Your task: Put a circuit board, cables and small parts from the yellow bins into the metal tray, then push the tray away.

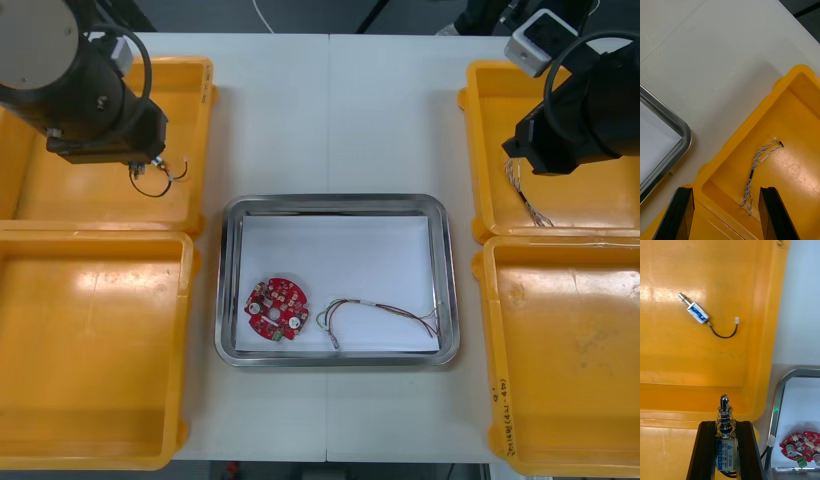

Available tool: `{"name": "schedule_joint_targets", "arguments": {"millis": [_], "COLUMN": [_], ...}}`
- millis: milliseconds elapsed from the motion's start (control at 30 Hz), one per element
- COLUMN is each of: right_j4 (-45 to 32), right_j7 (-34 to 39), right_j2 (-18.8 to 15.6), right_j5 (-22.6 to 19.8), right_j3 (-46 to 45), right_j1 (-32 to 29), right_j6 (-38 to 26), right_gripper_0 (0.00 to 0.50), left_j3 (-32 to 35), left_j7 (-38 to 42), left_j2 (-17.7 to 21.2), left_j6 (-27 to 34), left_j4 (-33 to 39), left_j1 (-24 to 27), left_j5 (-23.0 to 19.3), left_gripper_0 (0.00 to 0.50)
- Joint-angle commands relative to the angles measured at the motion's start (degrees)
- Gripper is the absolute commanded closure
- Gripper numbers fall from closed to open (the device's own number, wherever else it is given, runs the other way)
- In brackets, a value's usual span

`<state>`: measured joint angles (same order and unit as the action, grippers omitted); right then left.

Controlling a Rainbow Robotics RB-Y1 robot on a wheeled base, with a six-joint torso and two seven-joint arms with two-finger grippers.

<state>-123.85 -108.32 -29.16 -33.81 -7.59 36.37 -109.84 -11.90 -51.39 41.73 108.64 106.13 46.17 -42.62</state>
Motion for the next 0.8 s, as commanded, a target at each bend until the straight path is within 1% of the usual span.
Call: {"name": "schedule_joint_targets", "arguments": {"millis": [33,200,433,600,667,800], "right_j4": [-1.92,0.98,5.9,9.68,11.53,16.01], "right_j7": [1.45,1.45,1.45,1.45,1.62,1.45], "right_j2": [-3.01,-3.36,-3.62,-3.62,-3.54,-3.54], "right_j5": [1.81,3.75,4.45,6.12,6.12,6.47], "right_j3": [-3.49,-5.6,-8.06,-8.06,-8.06,-8.06], "right_j1": [-1.04,-0.95,-0.69,0.28,0.63,1.95], "right_j6": [-0.16,-0.16,-0.16,-0.16,-0.16,-0.16], "right_gripper_0": [0.0,0.0,0.0,0.0,0.0,0.0], "left_j3": [-5.33,-9.64,-14.29,-18.16,-19.48,-23.0], "left_j7": [7.27,11.22,12.89,13.07,12.98,12.72], "left_j2": [-1.66,-3.33,-5.44,-6.58,-6.93,-7.63], "left_j6": [0.0,-2.11,-5.19,-9.23,-10.9,-14.77], "left_j4": [5.32,7.86,7.6,4.88,3.38,0.22], "left_j1": [0.41,0.5,0.94,0.85,0.94,0.94], "left_j5": [-0.36,-0.62,0.08,0.78,1.05,2.98], "left_gripper_0": [0.5,0.5,0.5,0.499,0.5,0.499]}}
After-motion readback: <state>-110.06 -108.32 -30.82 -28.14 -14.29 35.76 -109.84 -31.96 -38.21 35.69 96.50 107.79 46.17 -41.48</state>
